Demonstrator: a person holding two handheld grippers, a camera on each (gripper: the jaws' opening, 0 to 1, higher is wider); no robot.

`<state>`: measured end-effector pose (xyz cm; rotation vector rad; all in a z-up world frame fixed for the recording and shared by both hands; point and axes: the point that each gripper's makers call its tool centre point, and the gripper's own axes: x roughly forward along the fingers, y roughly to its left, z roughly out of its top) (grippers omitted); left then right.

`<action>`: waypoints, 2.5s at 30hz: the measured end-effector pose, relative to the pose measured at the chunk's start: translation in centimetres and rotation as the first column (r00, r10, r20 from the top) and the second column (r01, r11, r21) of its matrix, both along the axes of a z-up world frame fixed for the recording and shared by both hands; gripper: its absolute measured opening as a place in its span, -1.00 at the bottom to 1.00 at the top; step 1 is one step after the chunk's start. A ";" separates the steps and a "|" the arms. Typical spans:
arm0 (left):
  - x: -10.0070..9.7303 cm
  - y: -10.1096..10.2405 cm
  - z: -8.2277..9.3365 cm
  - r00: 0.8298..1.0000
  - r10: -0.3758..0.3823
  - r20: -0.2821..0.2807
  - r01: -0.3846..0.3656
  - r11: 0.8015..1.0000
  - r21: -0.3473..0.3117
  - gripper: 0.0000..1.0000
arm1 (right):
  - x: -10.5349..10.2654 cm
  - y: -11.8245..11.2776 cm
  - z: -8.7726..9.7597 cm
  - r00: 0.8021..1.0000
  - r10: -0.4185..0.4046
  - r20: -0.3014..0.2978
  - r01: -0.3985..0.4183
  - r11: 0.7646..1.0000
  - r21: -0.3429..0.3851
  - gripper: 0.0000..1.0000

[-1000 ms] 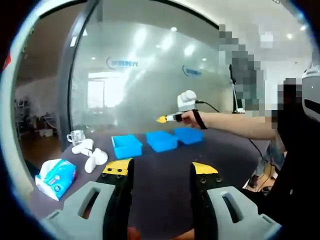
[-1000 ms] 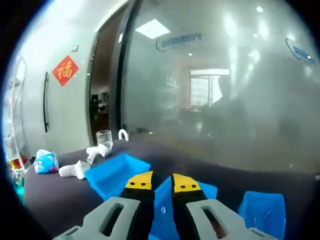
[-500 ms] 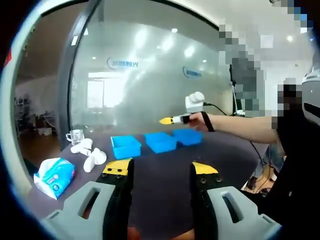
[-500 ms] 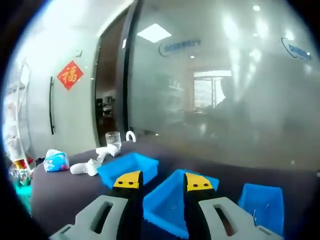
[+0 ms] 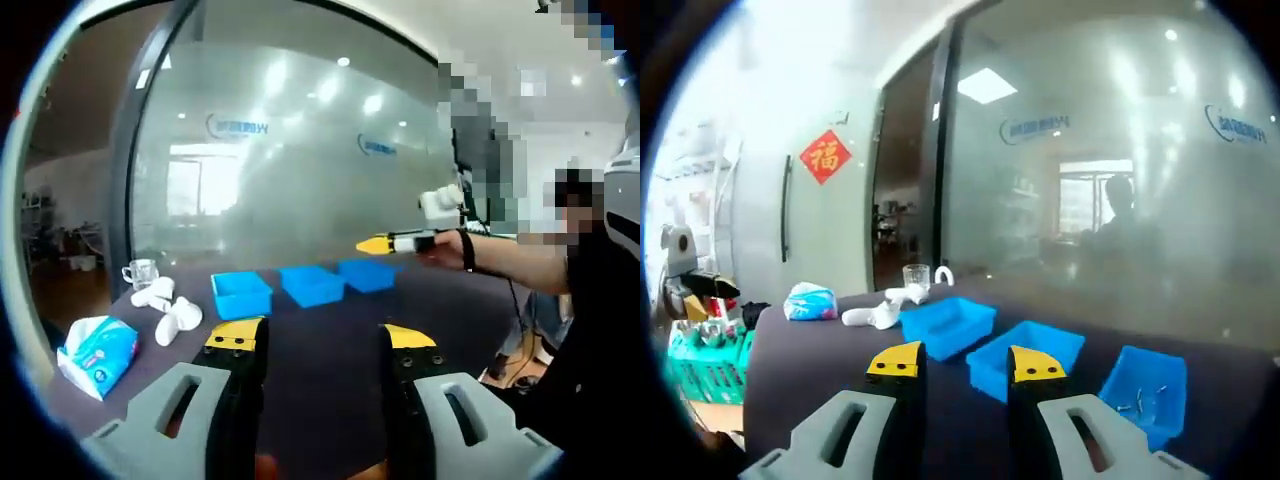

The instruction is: Sort the screws, nuts, and washers into the corresponding bins

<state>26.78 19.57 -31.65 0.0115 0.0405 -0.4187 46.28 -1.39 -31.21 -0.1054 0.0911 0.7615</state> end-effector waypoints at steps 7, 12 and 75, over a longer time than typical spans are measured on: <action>0.3 -0.9 0.0 1.000 -0.021 0.001 0.021 1.000 -0.003 -0.13 | -3.4 -2.9 -1.9 1.000 0.028 -0.013 -0.028 0.998 -0.057 -0.44; 0.4 -1.5 0.0 0.999 -0.035 -0.002 0.035 0.999 -0.005 -0.13 | -5.7 -4.8 -3.2 0.998 0.042 -0.040 -0.045 0.995 -0.084 -0.44; -0.3 -5.2 -3.6 0.965 -0.220 -0.142 0.225 0.974 0.020 -0.13 | -8.8 -0.2 -9.8 0.794 0.382 -0.473 -0.608 0.510 -0.608 -0.54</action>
